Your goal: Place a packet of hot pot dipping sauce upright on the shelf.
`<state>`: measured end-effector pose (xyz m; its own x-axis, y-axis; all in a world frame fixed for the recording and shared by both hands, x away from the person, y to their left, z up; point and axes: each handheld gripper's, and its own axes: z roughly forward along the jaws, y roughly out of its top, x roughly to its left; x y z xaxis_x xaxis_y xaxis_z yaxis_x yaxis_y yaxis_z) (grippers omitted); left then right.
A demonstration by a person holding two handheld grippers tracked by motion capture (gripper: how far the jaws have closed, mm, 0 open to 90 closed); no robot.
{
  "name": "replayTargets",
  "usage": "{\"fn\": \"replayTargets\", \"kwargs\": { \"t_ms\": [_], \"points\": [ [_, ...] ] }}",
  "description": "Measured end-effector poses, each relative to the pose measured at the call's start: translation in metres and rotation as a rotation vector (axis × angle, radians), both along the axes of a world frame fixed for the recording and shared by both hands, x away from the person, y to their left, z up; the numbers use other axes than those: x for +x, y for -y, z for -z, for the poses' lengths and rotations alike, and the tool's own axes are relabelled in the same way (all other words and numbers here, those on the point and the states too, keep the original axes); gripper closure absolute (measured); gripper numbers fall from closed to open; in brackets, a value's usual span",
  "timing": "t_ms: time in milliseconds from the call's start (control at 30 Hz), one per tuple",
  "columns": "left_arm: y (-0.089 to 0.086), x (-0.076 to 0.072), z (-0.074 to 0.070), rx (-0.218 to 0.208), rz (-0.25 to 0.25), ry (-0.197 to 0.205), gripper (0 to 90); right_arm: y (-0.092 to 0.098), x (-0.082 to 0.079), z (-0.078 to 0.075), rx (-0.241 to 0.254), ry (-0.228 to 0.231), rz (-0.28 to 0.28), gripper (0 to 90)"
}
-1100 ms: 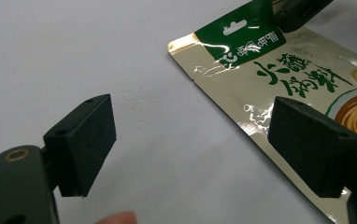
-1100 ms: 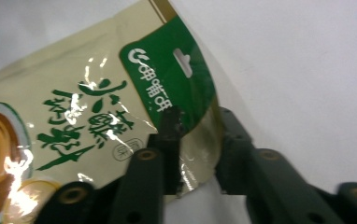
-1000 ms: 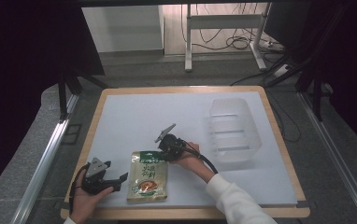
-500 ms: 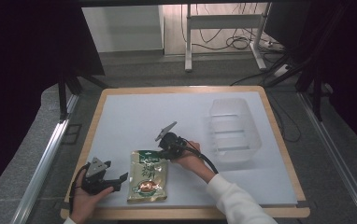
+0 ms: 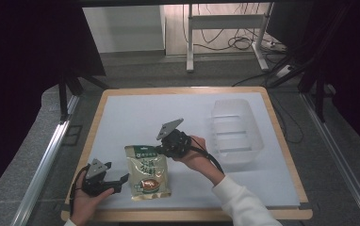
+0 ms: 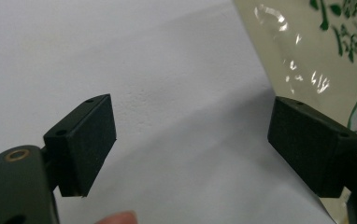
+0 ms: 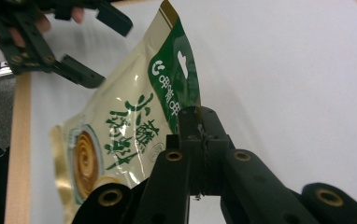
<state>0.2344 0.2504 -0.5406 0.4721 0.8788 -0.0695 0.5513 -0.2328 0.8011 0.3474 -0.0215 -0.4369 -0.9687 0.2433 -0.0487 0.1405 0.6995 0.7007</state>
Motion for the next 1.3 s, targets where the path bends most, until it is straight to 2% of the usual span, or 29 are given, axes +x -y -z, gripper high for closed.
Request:
{"fn": "replayTargets", "kwargs": {
  "t_ms": [233, 333, 567, 700, 967, 1300],
  "points": [
    [0.000, 0.000, 0.000, -0.002, -0.003, 0.002, 15.4, 0.006, -0.009, -0.019, 0.042, 0.062, -0.043, 89.9],
    [0.001, 0.000, 0.000, -0.001, 0.000, 0.001, 15.4, 0.010, -0.011, -0.027, 0.085, 0.057, -0.059, 90.0],
    [0.001, 0.000, 0.000, 0.003, 0.001, 0.001, 15.4, 0.019, -0.013, -0.039, 0.122, 0.105, -0.063, 90.0],
    [0.001, 0.000, 0.001, 0.005, 0.003, -0.001, 15.4, 0.024, -0.012, -0.044, 0.140, 0.110, -0.062, 90.0],
    [0.001, 0.000, 0.001, 0.003, 0.002, -0.002, 15.4, 0.034, -0.010, -0.052, 0.161, 0.144, -0.034, 90.0],
    [0.001, 0.000, 0.001, 0.005, 0.003, -0.003, 15.4, 0.057, -0.004, -0.067, 0.198, 0.179, 0.021, 90.0]
  ]
}}
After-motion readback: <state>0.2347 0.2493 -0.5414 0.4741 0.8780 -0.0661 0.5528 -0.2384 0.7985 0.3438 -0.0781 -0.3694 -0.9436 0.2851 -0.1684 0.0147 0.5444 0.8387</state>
